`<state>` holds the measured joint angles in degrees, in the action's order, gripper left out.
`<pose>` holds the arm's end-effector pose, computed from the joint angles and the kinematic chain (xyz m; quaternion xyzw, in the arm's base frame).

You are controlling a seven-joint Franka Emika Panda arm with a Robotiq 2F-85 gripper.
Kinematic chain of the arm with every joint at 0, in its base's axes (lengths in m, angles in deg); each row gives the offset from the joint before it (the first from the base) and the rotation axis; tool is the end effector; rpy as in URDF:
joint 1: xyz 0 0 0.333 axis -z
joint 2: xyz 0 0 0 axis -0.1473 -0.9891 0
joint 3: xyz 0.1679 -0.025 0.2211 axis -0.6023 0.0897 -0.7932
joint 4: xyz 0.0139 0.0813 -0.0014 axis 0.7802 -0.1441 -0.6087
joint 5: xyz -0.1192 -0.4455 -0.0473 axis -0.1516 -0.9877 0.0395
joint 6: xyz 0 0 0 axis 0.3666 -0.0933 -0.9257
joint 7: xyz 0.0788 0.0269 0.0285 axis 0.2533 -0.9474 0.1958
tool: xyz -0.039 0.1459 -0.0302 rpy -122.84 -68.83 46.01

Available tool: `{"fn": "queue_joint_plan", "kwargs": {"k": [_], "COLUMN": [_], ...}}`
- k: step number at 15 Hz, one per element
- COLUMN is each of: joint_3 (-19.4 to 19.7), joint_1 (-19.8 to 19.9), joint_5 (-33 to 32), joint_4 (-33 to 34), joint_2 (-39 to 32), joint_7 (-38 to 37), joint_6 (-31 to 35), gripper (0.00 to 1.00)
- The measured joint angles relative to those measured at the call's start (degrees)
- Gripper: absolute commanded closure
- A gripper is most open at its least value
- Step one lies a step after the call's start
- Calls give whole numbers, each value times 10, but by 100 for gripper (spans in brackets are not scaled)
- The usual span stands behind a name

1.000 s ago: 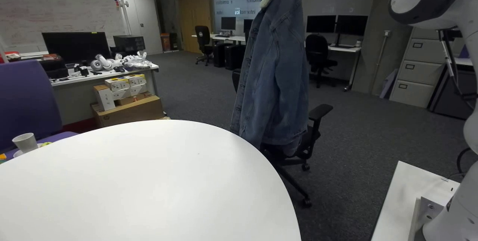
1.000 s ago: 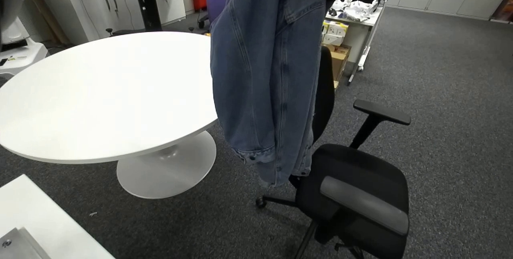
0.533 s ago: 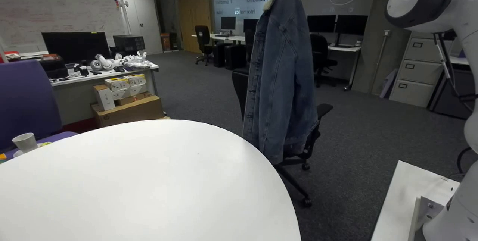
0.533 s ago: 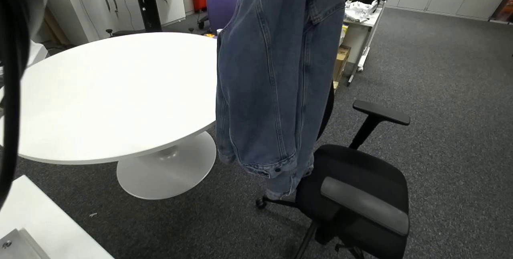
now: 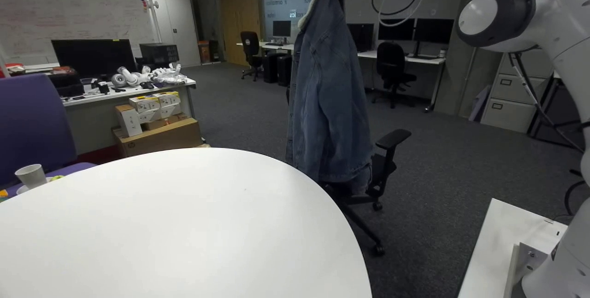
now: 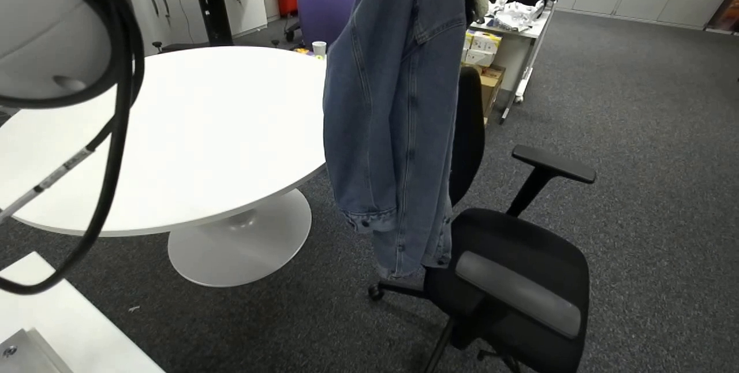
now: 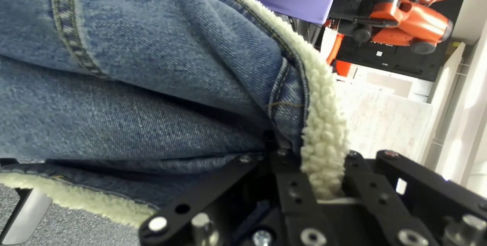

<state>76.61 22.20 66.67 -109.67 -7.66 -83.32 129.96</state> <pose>0.7412 -0.2802 0.7004 -0.7808 0.3859 -0.2894 0.3970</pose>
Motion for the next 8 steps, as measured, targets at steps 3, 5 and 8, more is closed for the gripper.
{"fn": "queue_joint_plan", "kwargs": {"k": [3,5,8], "joint_3": [4,6,12], "joint_1": [-25,-32,-22], "joint_5": [-8,-14,-19], "joint_4": [0,0,3], "joint_2": [-18,-23,-19], "joint_7": [-9,-32,-74], "joint_6": [57,91,110], "gripper": [97,97,97]}}
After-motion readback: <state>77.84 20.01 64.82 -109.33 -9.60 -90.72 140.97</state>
